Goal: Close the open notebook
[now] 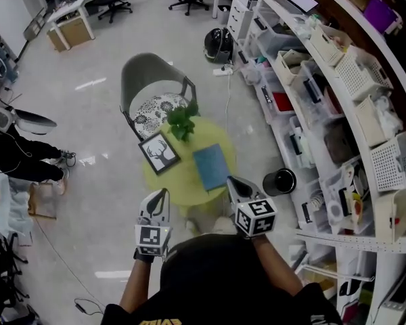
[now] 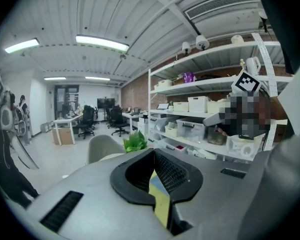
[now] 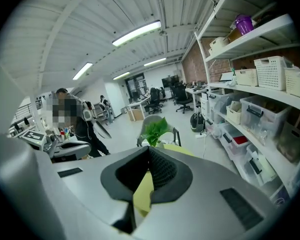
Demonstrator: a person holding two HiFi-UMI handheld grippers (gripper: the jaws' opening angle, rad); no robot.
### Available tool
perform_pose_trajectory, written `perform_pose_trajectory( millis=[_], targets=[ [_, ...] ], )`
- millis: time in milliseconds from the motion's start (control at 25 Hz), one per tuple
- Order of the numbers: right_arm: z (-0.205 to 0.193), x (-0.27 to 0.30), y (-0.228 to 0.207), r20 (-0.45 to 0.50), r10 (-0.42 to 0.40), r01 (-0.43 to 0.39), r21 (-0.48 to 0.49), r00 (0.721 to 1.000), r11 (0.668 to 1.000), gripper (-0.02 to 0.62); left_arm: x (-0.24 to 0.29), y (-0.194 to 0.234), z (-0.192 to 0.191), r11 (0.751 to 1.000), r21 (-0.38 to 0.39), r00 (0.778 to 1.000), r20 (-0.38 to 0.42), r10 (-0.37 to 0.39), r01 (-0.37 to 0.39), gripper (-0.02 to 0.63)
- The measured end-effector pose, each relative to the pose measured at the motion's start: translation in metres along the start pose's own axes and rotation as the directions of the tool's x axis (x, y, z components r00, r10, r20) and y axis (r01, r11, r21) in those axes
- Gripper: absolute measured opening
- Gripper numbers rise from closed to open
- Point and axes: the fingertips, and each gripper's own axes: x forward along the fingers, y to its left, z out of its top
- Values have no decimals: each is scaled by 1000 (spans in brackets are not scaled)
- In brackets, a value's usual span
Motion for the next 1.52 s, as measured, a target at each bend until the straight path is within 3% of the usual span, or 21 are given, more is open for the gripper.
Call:
perform_pose_trajectory(
  millis=[160, 440, 680, 1000, 1080, 1240, 1360, 1520],
  targets=[
    [16, -14, -19, 30, -5, 6, -18, 1000, 1000, 2, 9, -19, 21, 999, 29, 1000, 0, -14, 14, 18],
    [27, -62, -74, 92, -17, 22, -57, 996, 998, 2, 46, -73, 78, 988, 155, 999, 29, -31, 26, 18],
    [16, -102, -125, 119, -28, 34, -42, 992, 999, 2, 73, -137, 108, 937, 348, 997, 51, -56, 35, 18],
    [-10, -124, -158, 117, 33, -23, -81, 993, 996, 2, 82, -195, 98, 883, 468, 999, 41, -8, -12, 18],
    [-12, -121, -153, 110, 65, -54, -96, 992, 994, 2, 79, -199, 95, 874, 485, 999, 37, 13, -29, 18],
    [-17, -118, -137, 67, 133, -122, -153, 989, 981, 2, 68, -203, 85, 879, 474, 999, 12, 53, -52, 18],
    [-17, -117, -132, 37, 159, -148, -211, 987, 966, 2, 61, -204, 91, 877, 471, 995, 34, 89, -94, 18],
    [-19, -111, -119, 45, 228, -213, -219, 973, 952, 2, 47, -203, 94, 879, 454, 990, 51, 135, -143, 18]
  ],
)
